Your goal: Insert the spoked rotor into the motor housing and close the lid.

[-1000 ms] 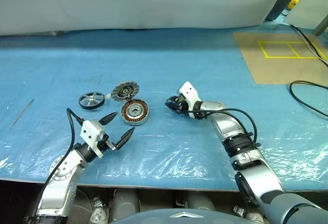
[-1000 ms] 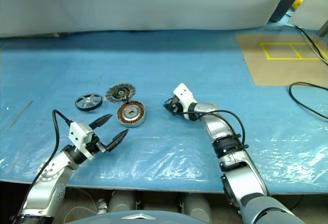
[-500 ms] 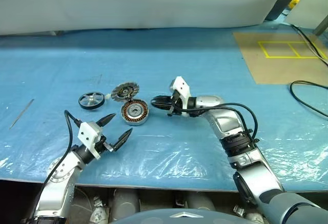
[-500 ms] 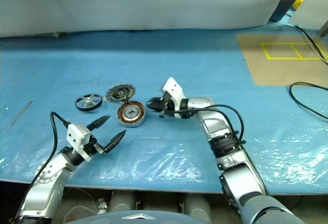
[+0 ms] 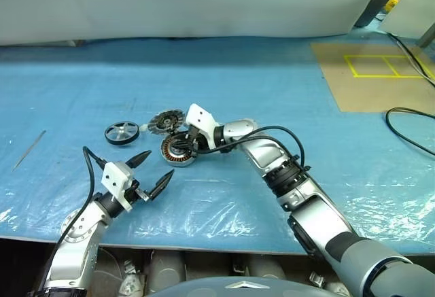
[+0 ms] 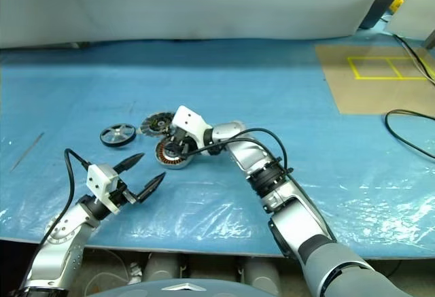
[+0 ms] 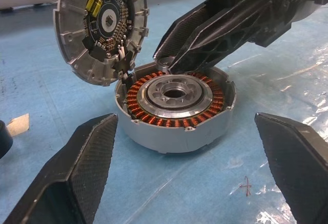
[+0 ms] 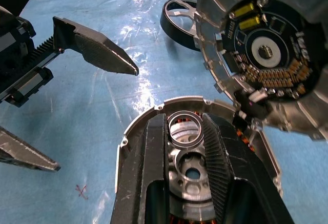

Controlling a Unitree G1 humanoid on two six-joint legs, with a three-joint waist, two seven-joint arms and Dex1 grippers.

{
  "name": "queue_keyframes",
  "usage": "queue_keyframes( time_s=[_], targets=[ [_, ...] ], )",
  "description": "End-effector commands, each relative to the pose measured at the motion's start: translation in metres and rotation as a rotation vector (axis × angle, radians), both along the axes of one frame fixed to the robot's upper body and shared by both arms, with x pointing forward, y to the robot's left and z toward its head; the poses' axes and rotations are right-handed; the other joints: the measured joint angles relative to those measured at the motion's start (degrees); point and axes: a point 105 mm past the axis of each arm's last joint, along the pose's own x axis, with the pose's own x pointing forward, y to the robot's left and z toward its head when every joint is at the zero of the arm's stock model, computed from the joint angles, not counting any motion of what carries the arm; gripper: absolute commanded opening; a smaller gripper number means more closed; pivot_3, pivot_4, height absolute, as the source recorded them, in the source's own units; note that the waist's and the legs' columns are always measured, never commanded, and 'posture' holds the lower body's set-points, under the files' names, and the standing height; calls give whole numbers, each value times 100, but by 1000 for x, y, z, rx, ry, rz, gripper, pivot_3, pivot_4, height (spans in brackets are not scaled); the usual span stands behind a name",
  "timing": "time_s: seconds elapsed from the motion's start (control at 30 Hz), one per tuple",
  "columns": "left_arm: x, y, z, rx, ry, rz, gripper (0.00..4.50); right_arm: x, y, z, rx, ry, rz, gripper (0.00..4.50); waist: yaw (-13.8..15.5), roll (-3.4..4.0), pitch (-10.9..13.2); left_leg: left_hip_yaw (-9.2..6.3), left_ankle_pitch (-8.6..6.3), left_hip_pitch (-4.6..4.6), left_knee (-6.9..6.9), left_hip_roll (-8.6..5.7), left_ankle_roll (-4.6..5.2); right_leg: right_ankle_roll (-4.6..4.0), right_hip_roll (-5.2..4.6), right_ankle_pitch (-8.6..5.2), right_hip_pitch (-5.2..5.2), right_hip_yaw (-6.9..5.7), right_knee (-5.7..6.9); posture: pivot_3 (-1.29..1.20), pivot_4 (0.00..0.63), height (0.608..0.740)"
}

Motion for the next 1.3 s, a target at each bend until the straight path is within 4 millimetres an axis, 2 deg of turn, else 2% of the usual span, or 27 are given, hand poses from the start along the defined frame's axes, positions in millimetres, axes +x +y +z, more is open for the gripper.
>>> queue_keyframes(
  time_s=[0.03,0.37,1.3],
  targets=[
    [-3,-1,11,1,-43,-4,4500,3,1,0,-22,-49,14,560,3,0,0,0,0,0,0,0,0,0,0,0,0,0,0,0,150,740],
    [-2,-2,14,2,-43,-7,4500,5,-6,-10,-47,-35,8,560,-3,0,0,0,0,5,1,2,1,-1,1,0,1,0,4,0,150,740],
    [-3,-3,9,11,-28,-6,4500,8,-4,-15,-34,-13,-13,560,-1,0,0,0,0,6,3,2,1,-1,1,0,2,0,5,0,150,740]
  ],
)
